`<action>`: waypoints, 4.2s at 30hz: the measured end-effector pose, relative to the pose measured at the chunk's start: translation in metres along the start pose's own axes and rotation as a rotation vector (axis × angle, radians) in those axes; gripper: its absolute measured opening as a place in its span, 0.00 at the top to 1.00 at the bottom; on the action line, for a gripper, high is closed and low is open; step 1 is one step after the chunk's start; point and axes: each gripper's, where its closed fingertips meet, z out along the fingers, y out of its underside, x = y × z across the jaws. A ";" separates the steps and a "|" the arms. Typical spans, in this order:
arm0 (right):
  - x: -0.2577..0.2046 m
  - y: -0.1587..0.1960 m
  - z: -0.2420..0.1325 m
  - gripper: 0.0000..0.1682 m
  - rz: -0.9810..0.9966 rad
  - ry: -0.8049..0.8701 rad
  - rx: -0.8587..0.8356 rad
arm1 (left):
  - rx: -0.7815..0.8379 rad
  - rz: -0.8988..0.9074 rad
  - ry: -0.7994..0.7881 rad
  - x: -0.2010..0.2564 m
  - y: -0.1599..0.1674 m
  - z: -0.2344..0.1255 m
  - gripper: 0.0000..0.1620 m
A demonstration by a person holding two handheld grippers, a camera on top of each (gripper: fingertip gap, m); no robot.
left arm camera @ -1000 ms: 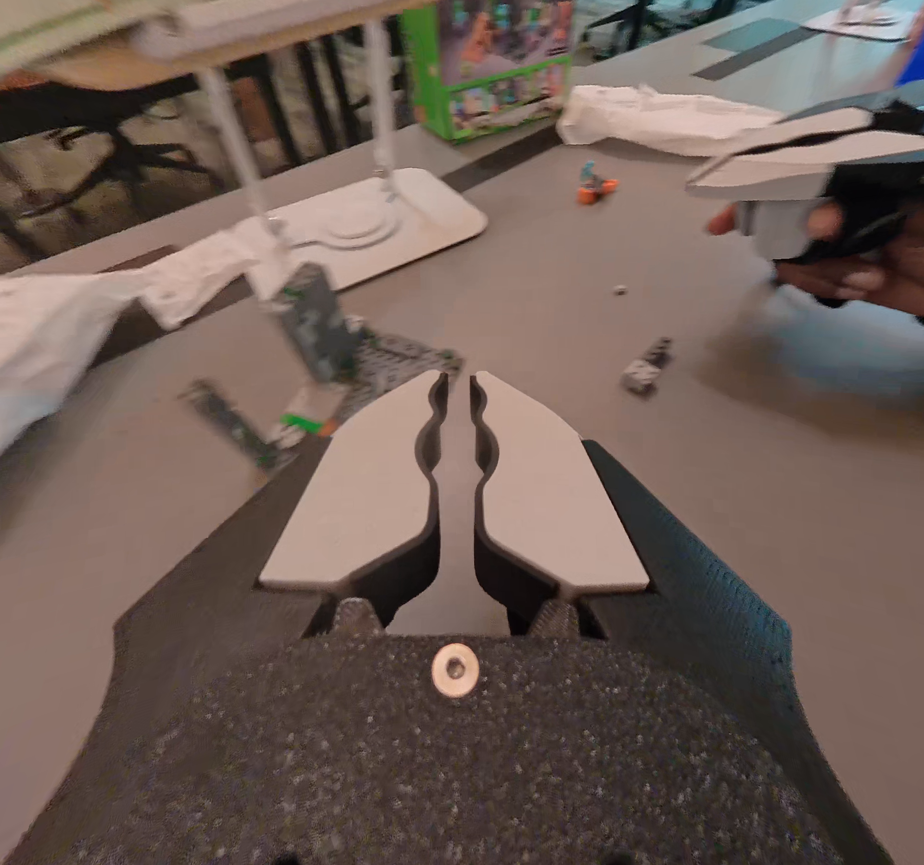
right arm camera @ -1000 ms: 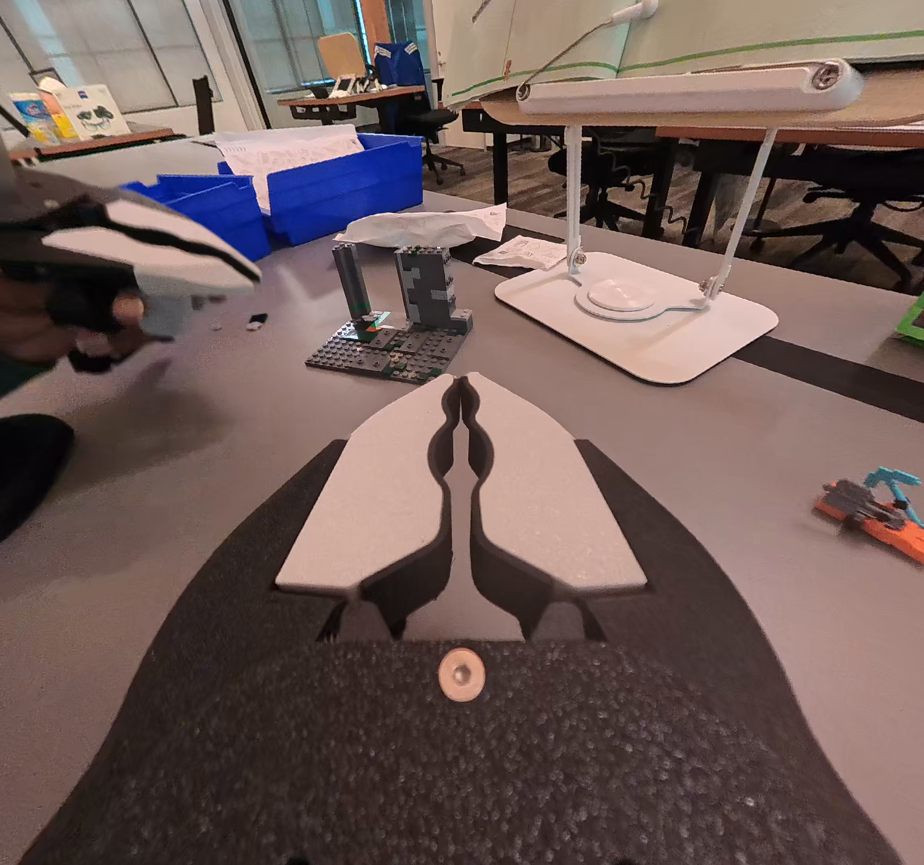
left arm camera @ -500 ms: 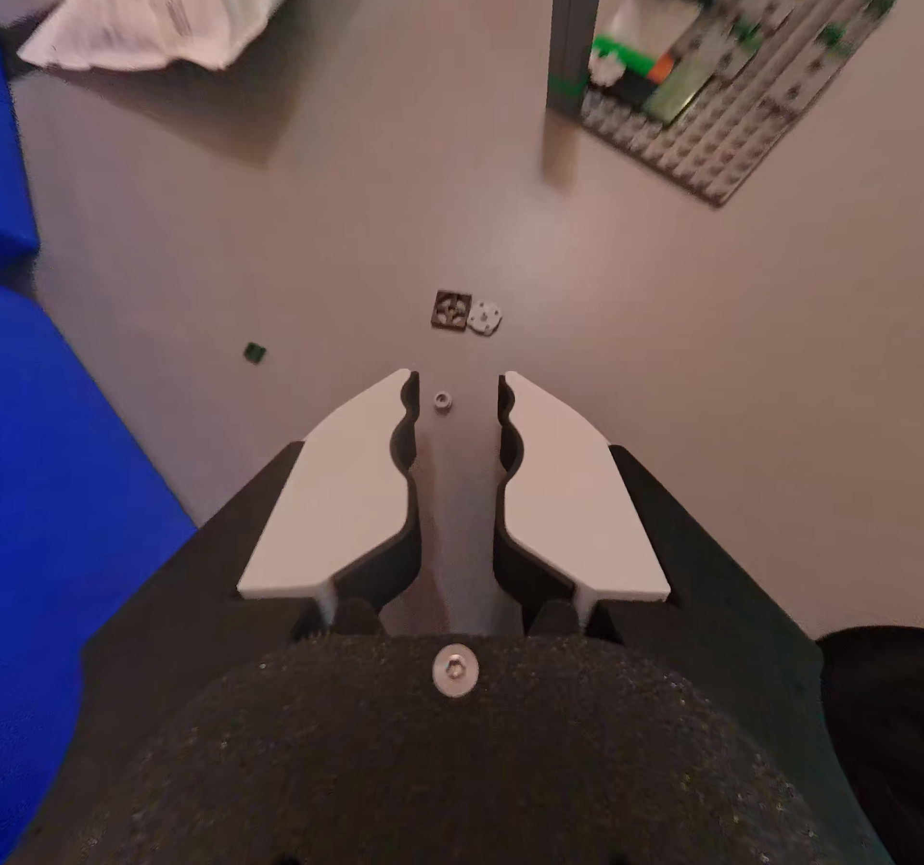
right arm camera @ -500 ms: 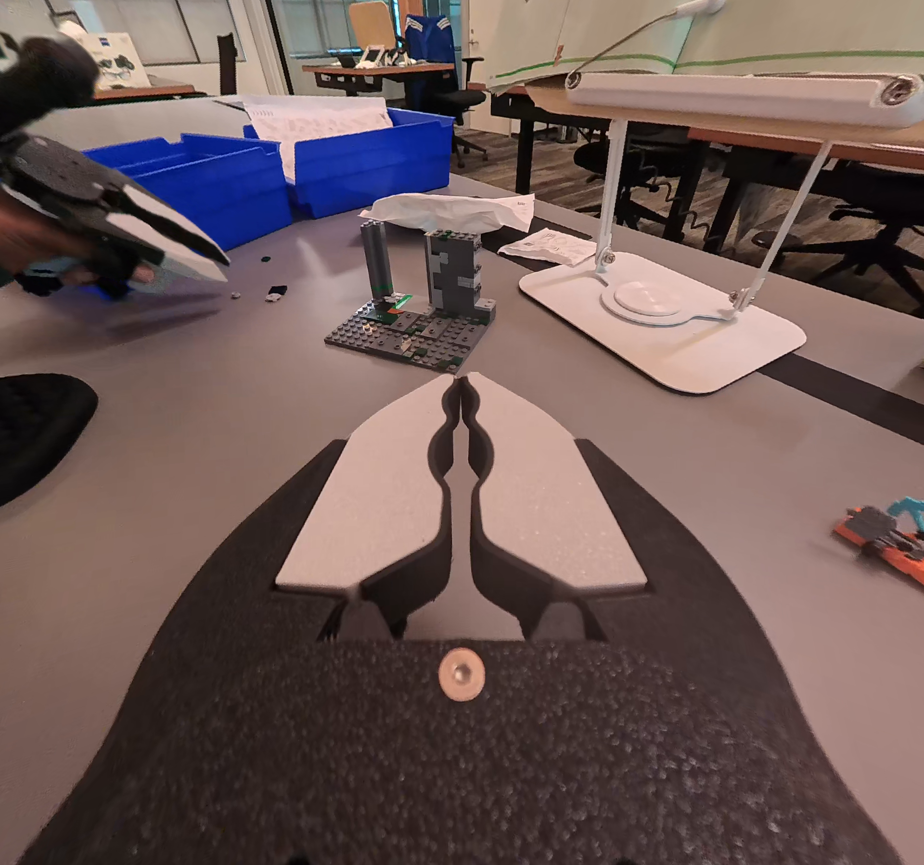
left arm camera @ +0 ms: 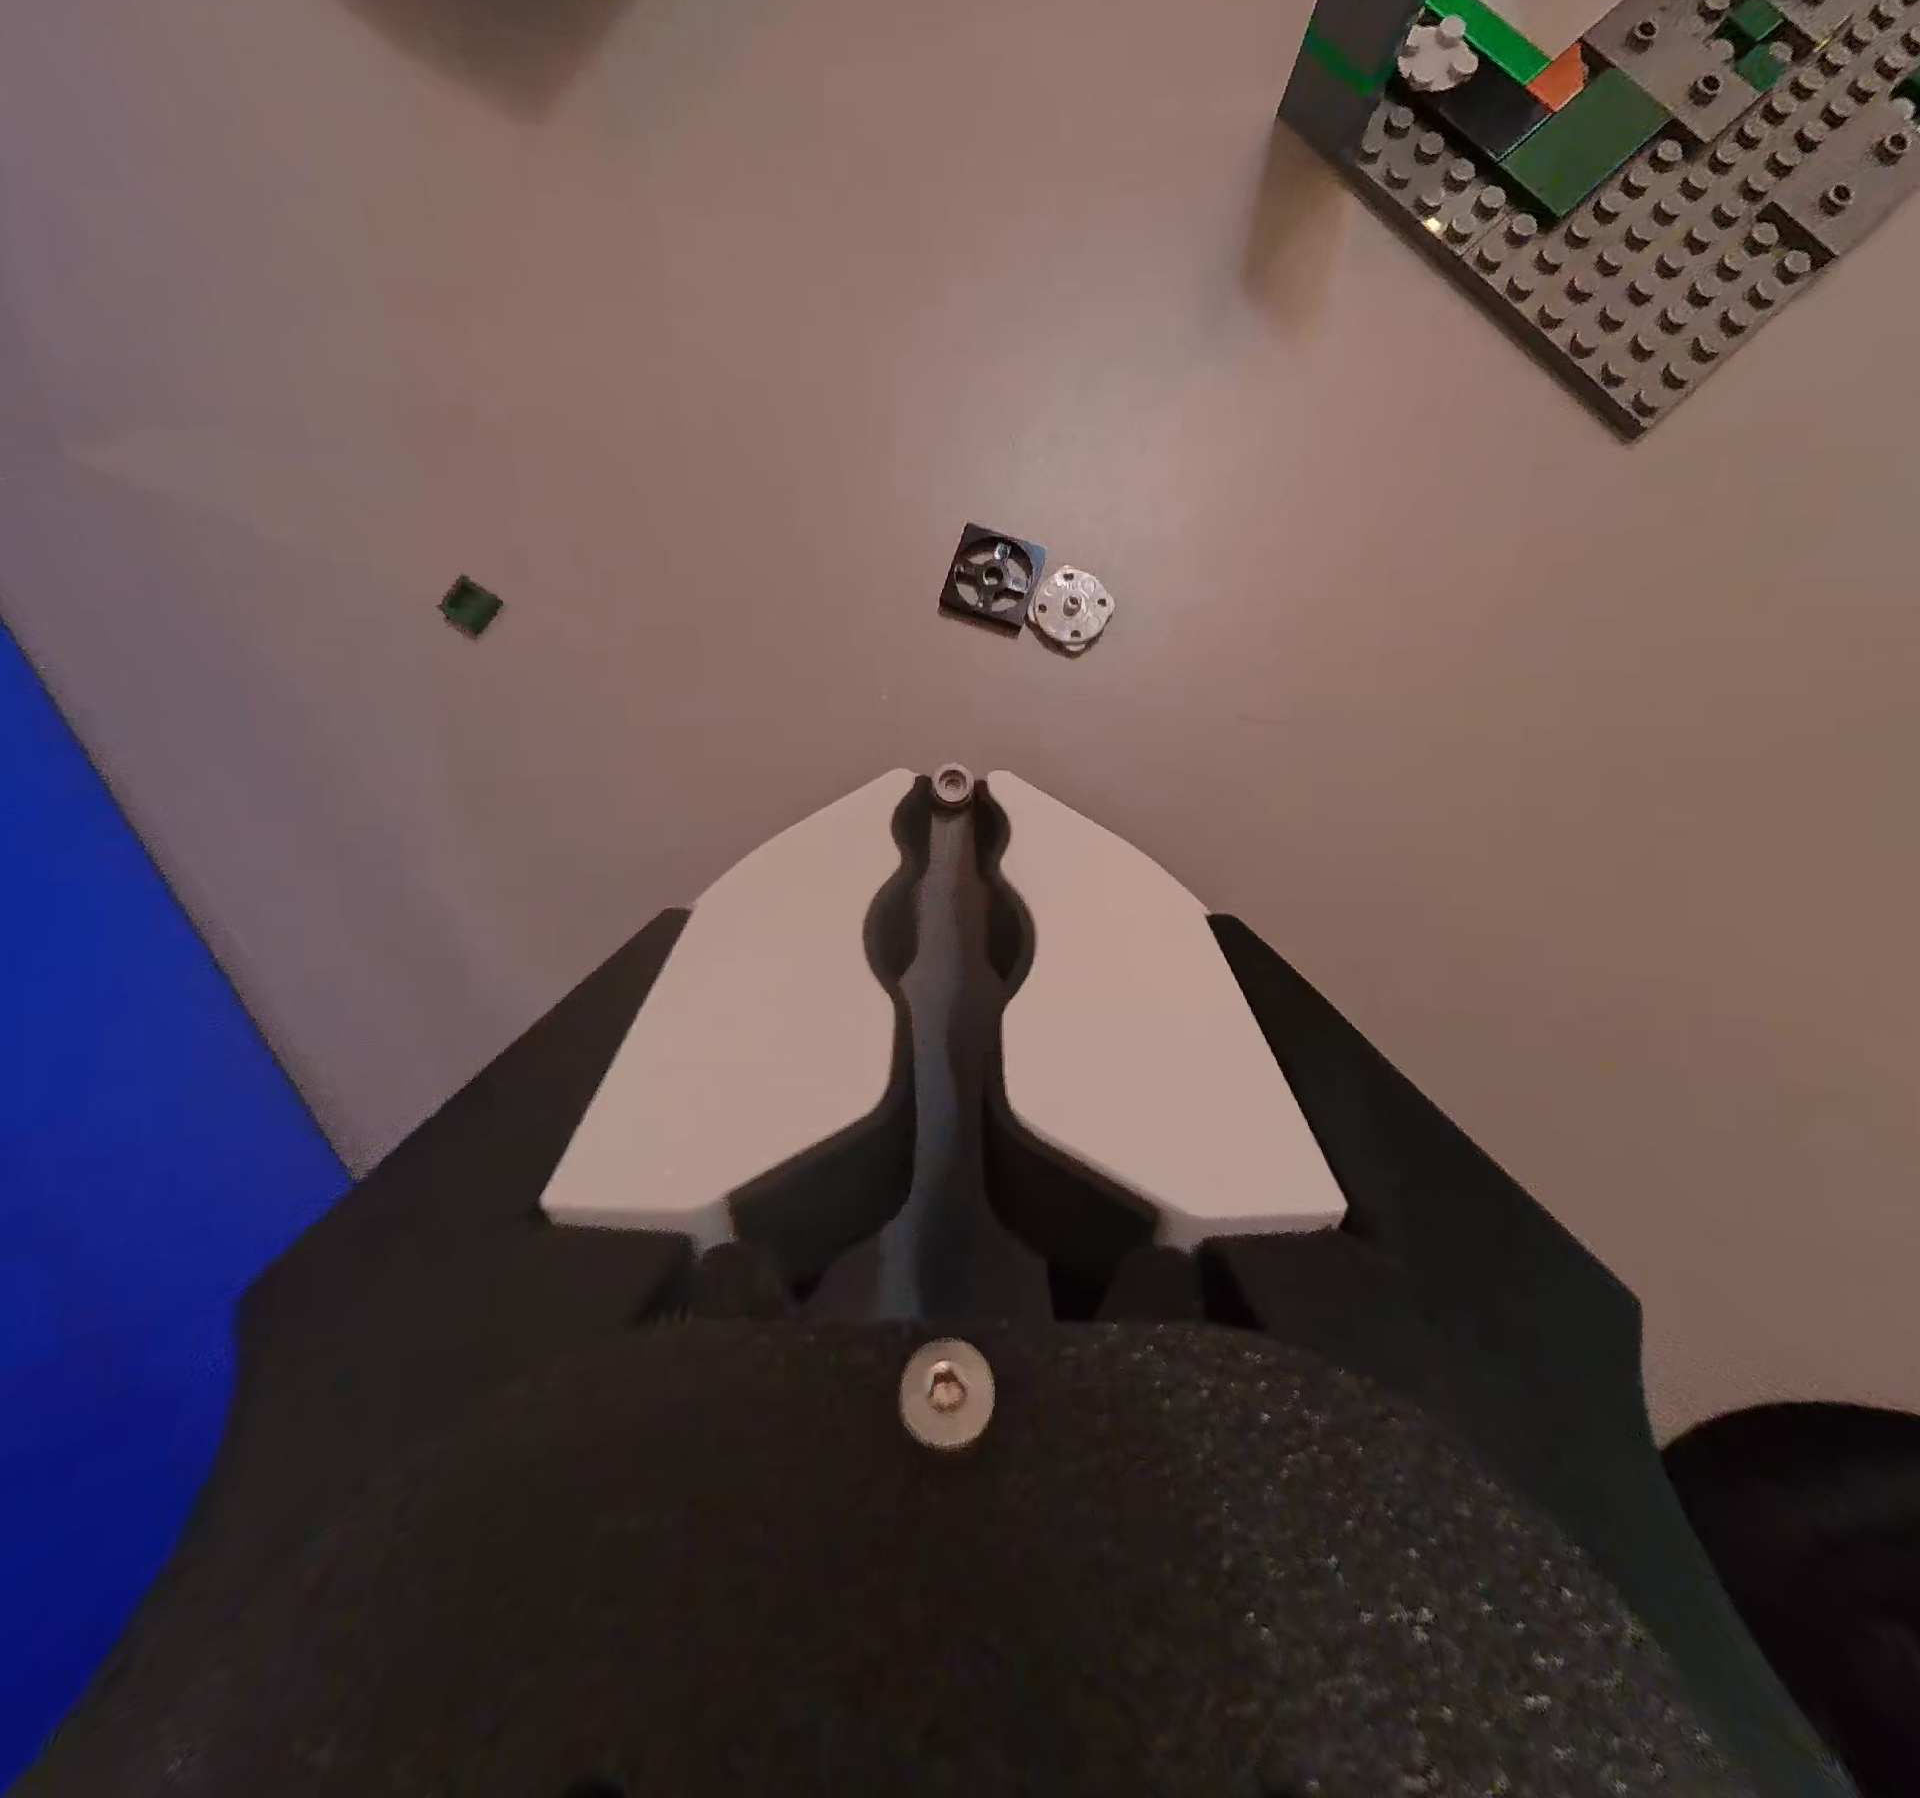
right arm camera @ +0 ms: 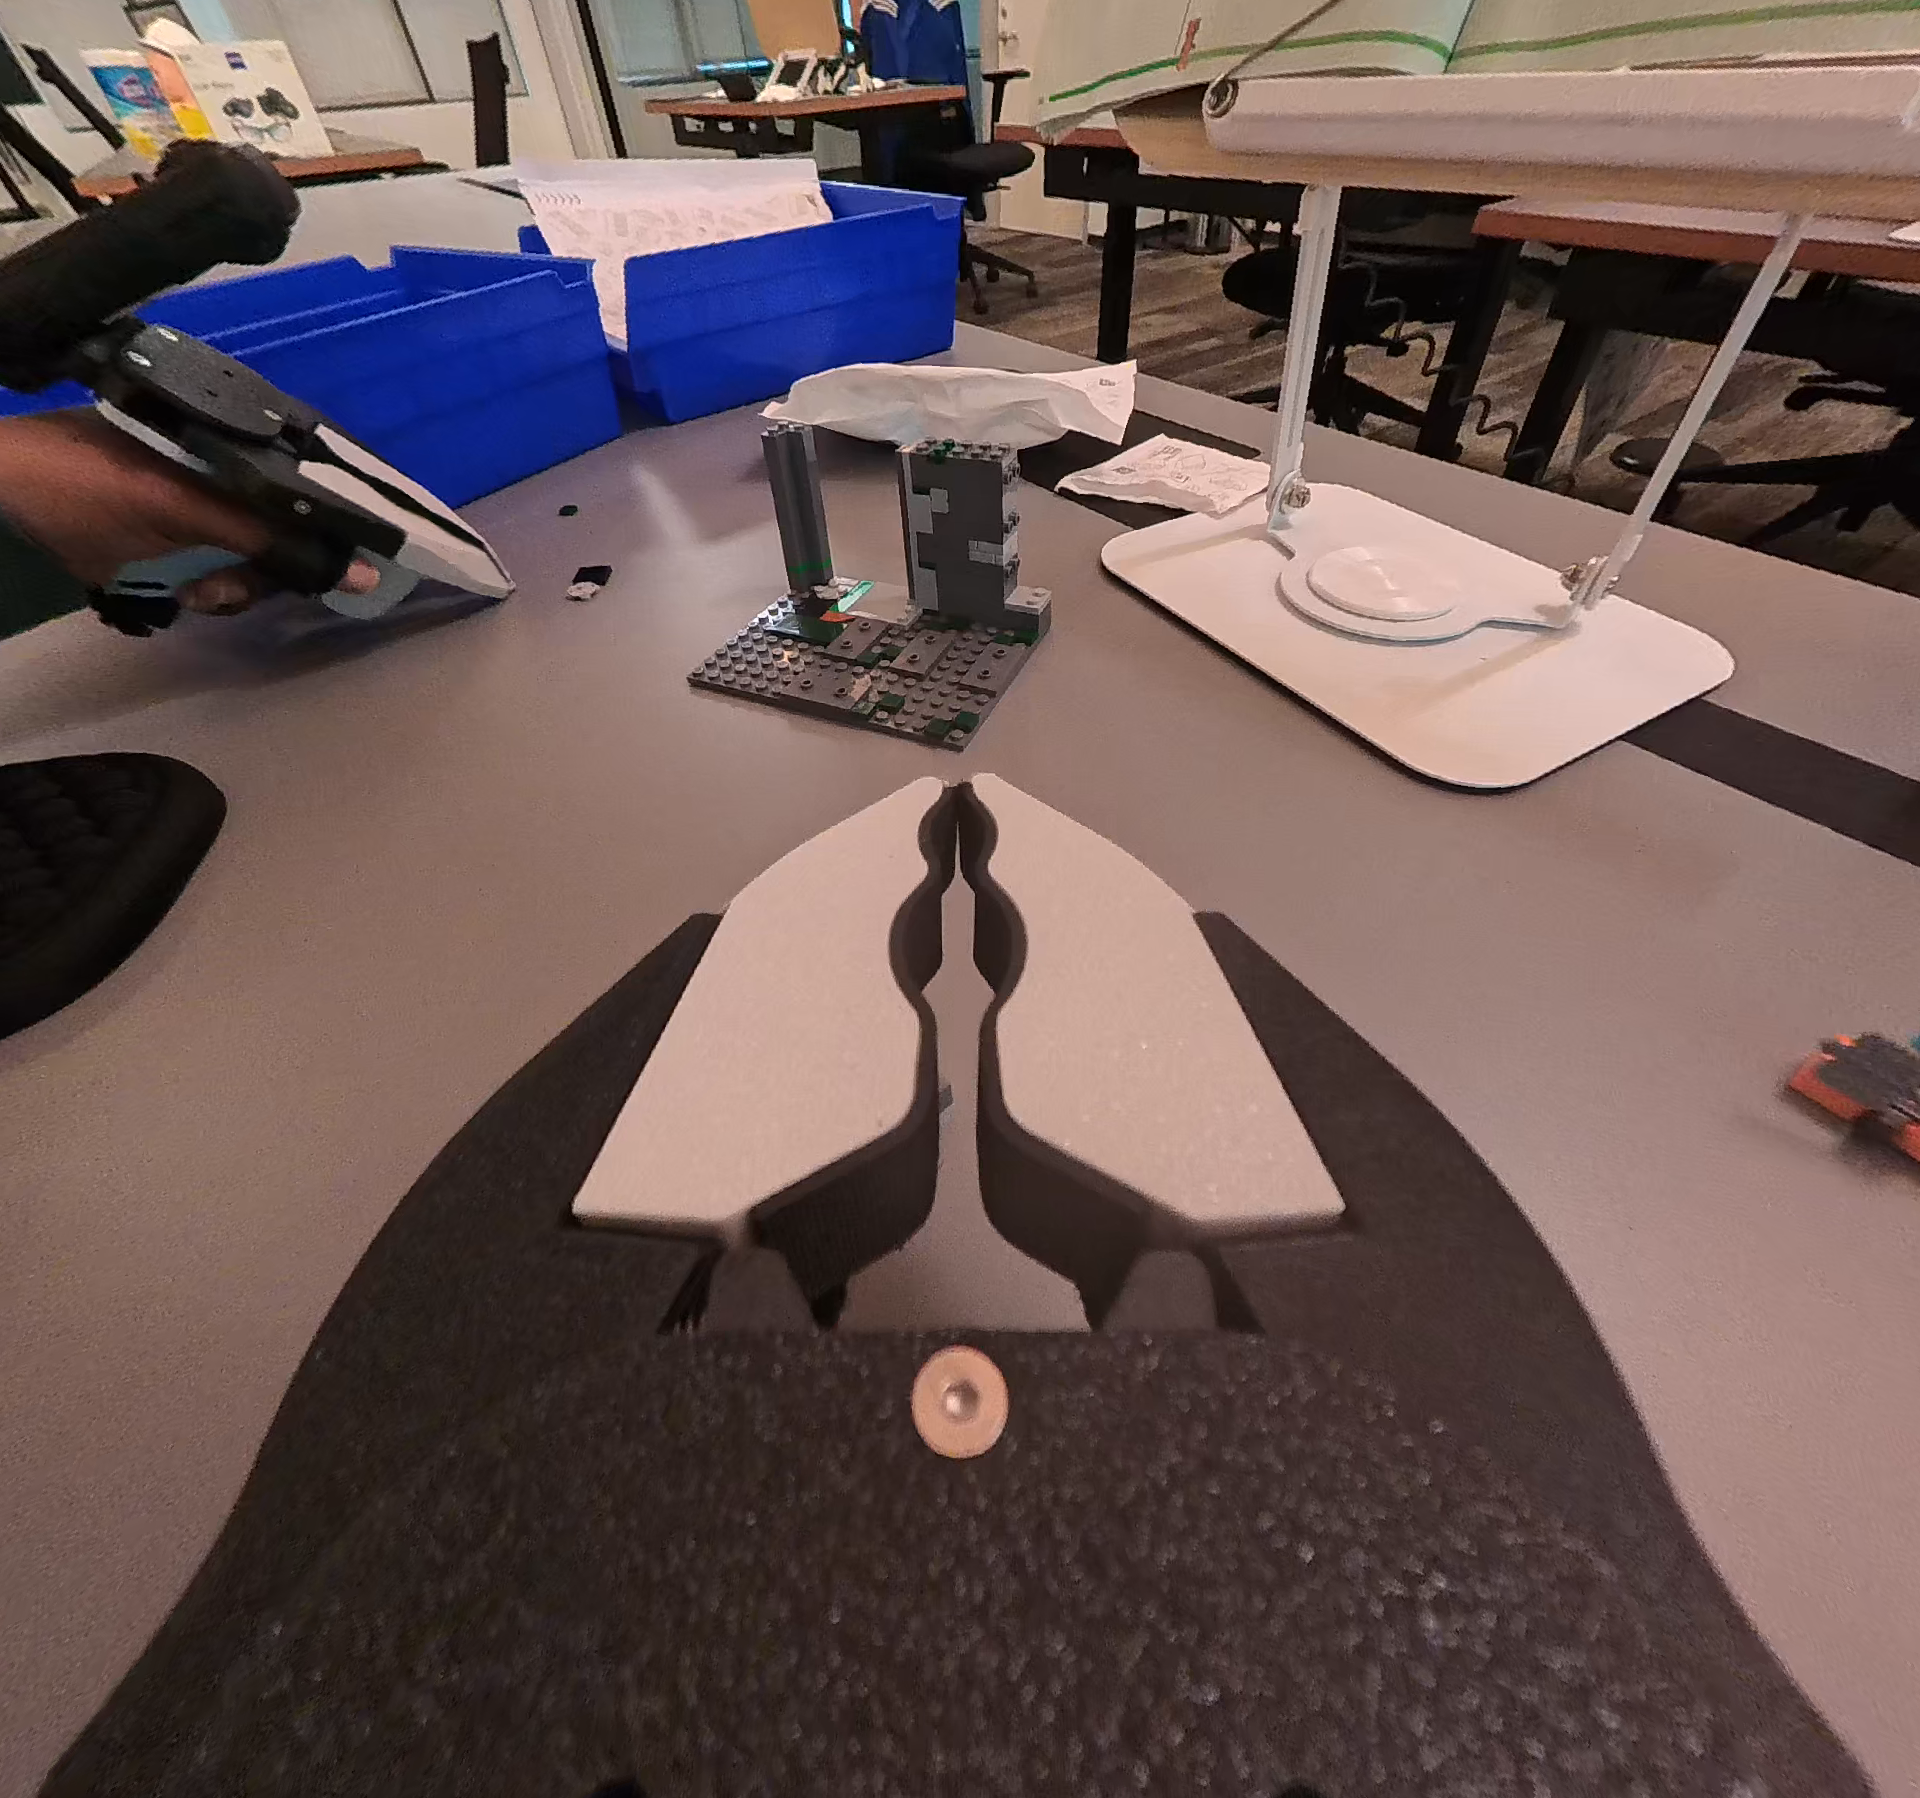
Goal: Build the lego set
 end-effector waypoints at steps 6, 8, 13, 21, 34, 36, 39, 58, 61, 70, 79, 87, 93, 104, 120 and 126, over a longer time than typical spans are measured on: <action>-0.002 0.000 0.000 1.00 -0.005 -0.005 0.000 | 0.025 0.091 0.073 0.024 -0.018 0.015 0.95; -0.002 -0.001 0.000 1.00 -0.008 -0.005 0.003 | 0.044 0.120 0.081 0.030 -0.025 0.014 0.87; -0.002 -0.003 -0.002 1.00 0.004 -0.013 0.014 | 0.159 -0.003 -0.031 -0.001 -0.054 -0.003 0.78; -0.004 -0.005 -0.002 1.00 0.038 -0.034 0.026 | 0.052 -0.198 -0.338 -0.075 -0.035 0.004 0.75; -0.002 -0.014 -0.007 1.00 0.117 -0.064 0.073 | 0.074 -0.320 -0.327 -0.090 -0.028 0.023 0.95; -0.002 -0.014 -0.007 1.00 0.113 -0.065 0.074 | 0.078 -0.287 -0.330 -0.090 -0.029 0.024 0.95; -0.003 -0.014 -0.007 1.00 0.103 -0.063 0.070 | 0.081 -0.223 -0.270 -0.079 -0.033 0.027 0.96; 0.000 -0.009 -0.006 1.00 0.105 -0.058 0.058 | 0.162 0.073 0.110 0.017 -0.060 0.029 0.95; 0.000 -0.009 -0.006 1.00 0.104 -0.058 0.056 | 0.137 0.129 0.100 0.021 -0.064 0.039 0.95; 0.001 -0.009 -0.006 1.00 0.098 -0.054 0.053 | 0.094 0.237 0.087 0.030 -0.071 0.047 0.81; -0.003 -0.008 -0.005 1.00 0.090 -0.066 0.047 | 0.099 0.187 0.087 0.022 -0.055 0.037 0.82; -0.001 -0.009 -0.006 1.00 0.086 -0.055 0.049 | 0.099 0.286 0.092 0.037 -0.062 0.029 0.76; 0.000 -0.010 -0.007 1.00 0.091 -0.059 0.053 | 0.032 0.241 0.094 0.024 -0.030 0.009 0.77; 0.000 -0.007 -0.006 1.00 0.096 -0.059 0.045 | 0.025 0.100 0.075 0.010 -0.014 0.011 0.93; 0.001 -0.006 -0.006 1.00 0.096 -0.056 0.042 | 0.069 0.130 0.142 0.013 -0.053 0.040 0.92; 0.001 -0.008 -0.006 1.00 0.103 -0.059 0.049 | 0.099 0.114 0.182 0.025 -0.043 0.013 0.92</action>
